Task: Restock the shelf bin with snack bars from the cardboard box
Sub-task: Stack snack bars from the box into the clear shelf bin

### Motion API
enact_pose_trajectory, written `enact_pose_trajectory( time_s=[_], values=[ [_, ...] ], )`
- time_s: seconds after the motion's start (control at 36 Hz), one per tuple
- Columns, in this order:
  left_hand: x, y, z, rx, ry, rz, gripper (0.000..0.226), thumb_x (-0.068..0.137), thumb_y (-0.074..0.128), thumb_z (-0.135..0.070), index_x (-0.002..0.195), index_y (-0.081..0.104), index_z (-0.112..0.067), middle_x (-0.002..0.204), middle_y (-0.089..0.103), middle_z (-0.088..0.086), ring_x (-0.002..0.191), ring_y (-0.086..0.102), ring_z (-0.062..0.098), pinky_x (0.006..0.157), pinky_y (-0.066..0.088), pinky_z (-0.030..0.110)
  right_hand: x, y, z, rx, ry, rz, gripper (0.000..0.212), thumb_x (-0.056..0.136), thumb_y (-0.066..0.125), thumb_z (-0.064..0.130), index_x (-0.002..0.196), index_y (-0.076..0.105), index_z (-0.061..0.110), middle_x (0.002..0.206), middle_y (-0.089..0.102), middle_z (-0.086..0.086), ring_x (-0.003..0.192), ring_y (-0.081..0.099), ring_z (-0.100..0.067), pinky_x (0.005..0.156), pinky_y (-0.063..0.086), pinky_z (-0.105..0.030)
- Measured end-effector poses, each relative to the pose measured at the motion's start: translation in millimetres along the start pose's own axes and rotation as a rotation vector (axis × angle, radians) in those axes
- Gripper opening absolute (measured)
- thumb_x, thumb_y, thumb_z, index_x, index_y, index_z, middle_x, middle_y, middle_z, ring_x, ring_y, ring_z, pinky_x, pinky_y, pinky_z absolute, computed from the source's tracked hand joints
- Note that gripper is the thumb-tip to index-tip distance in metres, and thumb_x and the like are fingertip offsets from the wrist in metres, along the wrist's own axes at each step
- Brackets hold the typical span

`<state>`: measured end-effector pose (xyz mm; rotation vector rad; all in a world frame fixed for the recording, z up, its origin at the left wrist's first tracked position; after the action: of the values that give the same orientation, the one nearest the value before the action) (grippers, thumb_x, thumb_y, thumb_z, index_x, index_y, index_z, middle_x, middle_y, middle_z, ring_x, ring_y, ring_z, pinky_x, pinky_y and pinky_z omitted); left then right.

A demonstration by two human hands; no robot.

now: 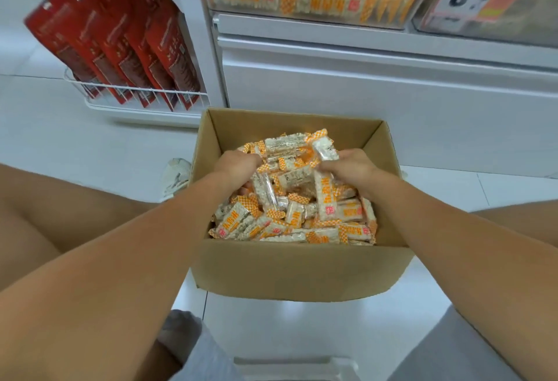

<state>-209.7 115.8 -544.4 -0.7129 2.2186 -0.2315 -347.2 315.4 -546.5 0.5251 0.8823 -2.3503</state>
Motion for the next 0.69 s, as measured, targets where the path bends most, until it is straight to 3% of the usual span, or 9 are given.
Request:
enact_pose_trajectory(
  time_s=[0.06,0.17,0.25,0.31,0.39,0.47,0.53,0.61,0.69],
  values=[
    [2.1,-0.3,-3.3,-0.133,-0.052,-0.003,0.032,0.086,0.062,-0.028,0.109,0.064,-0.007,0.082,0.056,0.007,0.065,0.055,0.023,0.062,0.052,0.034,-2.8,-11.4,9.5,0.161,0.001,-0.002,0.021,0.080,0.082,0.027,0.086,0.070,0.011,0.075,0.060,-0.002,0.069,0.056,-0.019,0.063,0.045,-0.027],
    [0.0,2.3,-20.3,-0.463,-0.090,0.095,0.032,0.088,0.053,-0.047,0.102,0.060,-0.018,0.091,0.060,0.006,0.085,0.057,0.025,0.075,0.048,0.036,-15.7,-18.9,32.1,0.500,-0.005,0.159,0.028,0.091,0.073,0.015,0.115,0.069,0.001,0.088,0.069,-0.006,0.057,0.064,-0.011,0.049,0.050,-0.019],
    [-3.4,11.0,-29.4,-0.583,-0.157,0.236,0.062,0.088,0.049,-0.069,0.116,0.052,-0.014,0.102,0.060,0.012,0.096,0.068,0.032,0.086,0.054,0.044,-16.5,-4.5,45.2,0.544,-0.044,0.194,0.022,0.091,0.073,0.014,0.110,0.070,0.005,0.100,0.074,-0.009,0.079,0.070,-0.017,0.067,0.057,-0.027],
    [-10.0,20.0,-33.5,-0.529,-0.128,0.410,0.082,0.085,0.041,-0.083,0.116,0.061,-0.010,0.109,0.069,0.016,0.103,0.069,0.033,0.094,0.053,0.047,-17.7,9.0,52.2,0.525,-0.066,0.187,0.028,0.090,0.075,0.016,0.114,0.070,0.004,0.109,0.075,-0.012,0.095,0.070,-0.023,0.085,0.057,-0.035],
    [-18.1,31.6,-34.2,-0.435,-0.023,0.566,0.065,0.086,0.058,-0.069,0.127,0.065,-0.020,0.114,0.072,0.009,0.095,0.073,0.028,0.084,0.059,0.045,-18.4,23.9,58.1,0.497,-0.074,0.189,0.035,0.095,0.069,0.018,0.126,0.064,0.002,0.121,0.070,-0.012,0.109,0.064,-0.023,0.092,0.049,-0.040],
    [-11.5,35.1,-27.7,-0.428,-0.020,0.493,0.043,0.087,0.075,-0.028,0.124,0.063,-0.010,0.112,0.072,0.008,0.087,0.074,0.025,0.082,0.061,0.043,-13.5,30.2,55.8,0.460,-0.047,0.166,0.045,0.097,0.067,0.022,0.135,0.053,0.002,0.134,0.055,-0.001,0.121,0.050,-0.015,0.104,0.036,-0.037],
    [-5.6,33.3,-23.1,-0.472,-0.050,0.456,0.034,0.089,0.073,-0.016,0.119,0.063,-0.003,0.095,0.073,0.009,0.076,0.074,0.023,0.075,0.062,0.039,-9.1,29.6,50.3,0.439,-0.033,0.106,0.045,0.094,0.072,0.022,0.132,0.054,0.006,0.140,0.054,-0.008,0.116,0.056,-0.020,0.099,0.045,-0.038],
    [-2.2,27.0,-20.5,-0.502,-0.098,0.308,0.018,0.098,0.065,-0.023,0.108,0.063,-0.008,0.083,0.069,0.006,0.069,0.071,0.020,0.065,0.060,0.036,-4.7,26.9,42.7,0.313,-0.076,-0.002,0.054,0.087,0.079,0.025,0.131,0.058,0.001,0.128,0.059,-0.007,0.108,0.057,-0.020,0.088,0.044,-0.031],
    [3.0,21.4,-17.7,-0.563,-0.107,0.225,0.033,0.097,0.063,-0.037,0.114,0.065,-0.008,0.087,0.074,0.008,0.080,0.072,0.024,0.077,0.059,0.040,-7.7,29.7,45.6,0.247,-0.087,0.068,0.048,0.089,0.077,0.025,0.129,0.062,0.002,0.126,0.063,-0.005,0.110,0.057,-0.017,0.082,0.046,-0.028]
  ],
)
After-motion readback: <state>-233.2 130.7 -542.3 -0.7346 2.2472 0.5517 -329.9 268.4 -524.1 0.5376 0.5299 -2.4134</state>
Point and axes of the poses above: each hand's wrist, its own x-axis towards the middle knuckle, its own y-axis out of the palm, z = x × y, the point moved 1 cm from there along x, towards the middle knuckle
